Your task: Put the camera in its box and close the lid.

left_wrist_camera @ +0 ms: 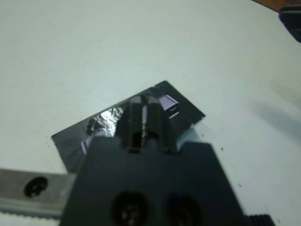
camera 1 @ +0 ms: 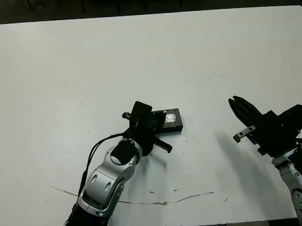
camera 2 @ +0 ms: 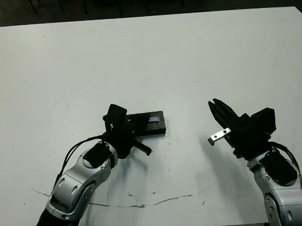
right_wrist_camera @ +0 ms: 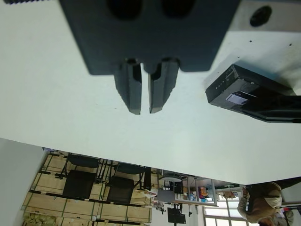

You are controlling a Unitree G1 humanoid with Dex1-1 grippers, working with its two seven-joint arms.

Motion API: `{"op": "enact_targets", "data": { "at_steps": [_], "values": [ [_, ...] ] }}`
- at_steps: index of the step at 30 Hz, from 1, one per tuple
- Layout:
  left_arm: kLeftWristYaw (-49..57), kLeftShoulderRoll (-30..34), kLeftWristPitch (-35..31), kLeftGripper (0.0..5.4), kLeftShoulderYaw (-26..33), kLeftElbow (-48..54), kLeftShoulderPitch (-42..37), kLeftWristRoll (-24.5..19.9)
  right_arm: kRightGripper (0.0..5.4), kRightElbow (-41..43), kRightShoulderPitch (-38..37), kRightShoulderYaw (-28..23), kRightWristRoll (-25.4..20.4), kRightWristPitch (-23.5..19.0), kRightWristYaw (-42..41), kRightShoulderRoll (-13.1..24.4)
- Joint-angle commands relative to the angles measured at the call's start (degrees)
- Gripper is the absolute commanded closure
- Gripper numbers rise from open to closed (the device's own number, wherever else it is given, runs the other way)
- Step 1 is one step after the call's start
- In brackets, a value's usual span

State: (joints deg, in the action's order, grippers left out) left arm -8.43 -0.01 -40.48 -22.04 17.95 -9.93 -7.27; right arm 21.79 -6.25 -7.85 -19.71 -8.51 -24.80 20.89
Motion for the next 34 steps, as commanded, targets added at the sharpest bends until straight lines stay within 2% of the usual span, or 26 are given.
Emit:
{"op": "enact_targets", "data": {
  "at_steps": [1,4,7,10,14,17,19,23,25,28,34],
  "values": [
    [-1.3,2.5,-5.5,5.38,1.3,-2.2,4.2,-0.9,5.40,-0.4,-0.6,0.3,-0.5,-1.4,-0.5,0.0],
    [-2.1,3.4,-4.7,5.38,2.9,1.1,5.4,-1.8,5.40,0.0,-0.5,0.4,-0.3,-2.0,-0.3,0.1],
    [-2.6,3.8,0.3,5.38,5.2,5.9,7.9,-2.5,5.40,0.5,-0.4,0.4,-0.2,-2.3,-0.1,0.1],
    [-3.4,4.0,10.1,5.38,9.2,9.0,10.7,-3.1,5.40,1.0,0.2,0.6,-0.3,-2.3,0.3,-0.3],
    [-2.0,5.5,18.1,5.38,15.1,13.8,12.5,-1.5,5.40,1.5,2.3,1.5,0.6,-2.3,1.3,-0.9],
    [-1.5,7.8,29.2,5.38,19.7,13.1,13.1,2.0,5.40,1.0,4.1,2.4,2.0,-1.2,2.5,-2.0],
    [-1.0,7.8,34.6,5.38,24.3,11.1,13.2,0.8,5.40,0.5,5.4,3.4,3.5,-0.4,4.1,-3.3],
    [-0.6,5.1,33.7,5.38,32.7,7.9,11.5,-11.7,5.40,-0.2,7.9,5.5,7.3,1.0,9.0,-7.2],
    [1.6,3.7,32.2,5.38,34.6,7.5,10.9,-14.9,5.40,-1.4,9.4,6.7,9.2,2.7,11.0,-9.3],
    [4.9,1.4,32.6,5.38,34.8,6.2,10.5,-15.0,5.40,-3.7,11.6,7.8,11.4,3.8,13.4,-11.7],
    [10.4,-2.4,38.4,5.38,33.5,1.9,10.4,-8.3,5.40,-5.4,13.3,8.1,11.9,3.8,14.5,-13.5]
  ]
}}
